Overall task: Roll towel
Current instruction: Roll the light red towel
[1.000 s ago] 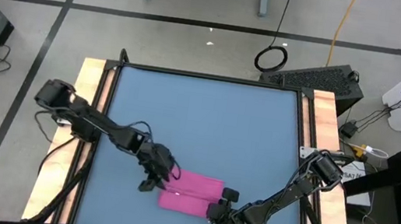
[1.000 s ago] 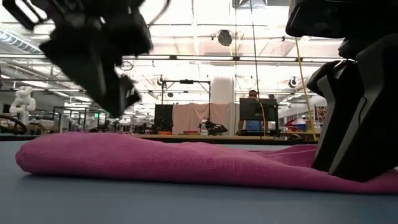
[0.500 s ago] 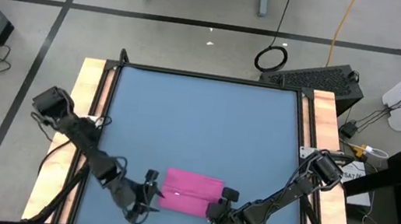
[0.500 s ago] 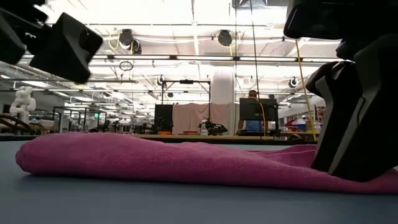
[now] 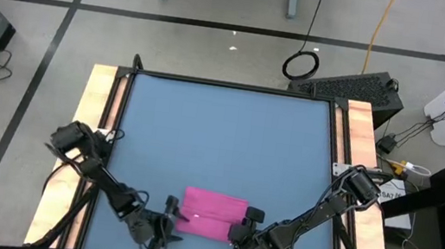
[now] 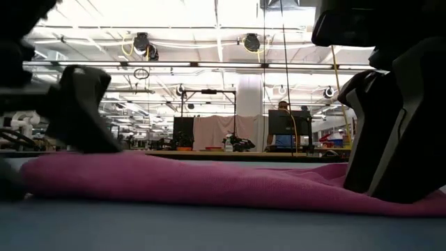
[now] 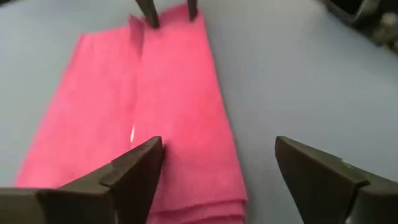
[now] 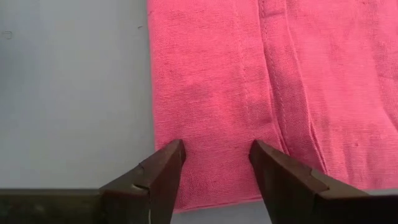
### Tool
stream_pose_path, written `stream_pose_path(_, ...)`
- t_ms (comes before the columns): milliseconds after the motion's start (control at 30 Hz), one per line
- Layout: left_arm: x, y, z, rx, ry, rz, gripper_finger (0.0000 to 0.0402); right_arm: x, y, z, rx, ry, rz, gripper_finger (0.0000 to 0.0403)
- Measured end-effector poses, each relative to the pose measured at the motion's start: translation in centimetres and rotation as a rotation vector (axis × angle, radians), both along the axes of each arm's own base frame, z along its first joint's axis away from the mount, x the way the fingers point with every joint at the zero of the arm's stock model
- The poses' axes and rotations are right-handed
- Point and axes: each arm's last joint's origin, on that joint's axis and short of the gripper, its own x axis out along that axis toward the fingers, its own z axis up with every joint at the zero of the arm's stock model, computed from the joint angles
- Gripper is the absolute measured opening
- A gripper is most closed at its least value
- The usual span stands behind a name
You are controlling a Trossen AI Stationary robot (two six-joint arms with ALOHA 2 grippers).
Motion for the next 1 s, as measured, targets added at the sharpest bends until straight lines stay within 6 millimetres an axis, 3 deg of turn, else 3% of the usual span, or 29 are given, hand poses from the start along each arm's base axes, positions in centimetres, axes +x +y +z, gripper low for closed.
stream_pose_path(267, 0.6, 0.5, -1.0, -0.057, 0.039, 0.032, 0.0275, 0.0, 0.0, 0.0, 0.001, 0.000, 0.000, 0.0194)
stream_pose_path(700, 1.2, 1.7, -1.4, -0.172, 0.127, 0.142, 0.0266, 0.0, 0.1, 0.0, 0.015, 0.010, 0.008, 0.0194)
stream_pose_path(833, 1.2, 1.9, -1.5, -0.180, 0.141, 0.155, 0.0224, 0.0, 0.1, 0.0, 0.008, 0.012, 0.026, 0.0194)
stream_pose_path(1000, 1.2, 2.1, -1.6, -0.186, 0.149, 0.172, 0.0131, 0.2, 0.4, 0.6, -0.016, -0.001, 0.026, 0.0194)
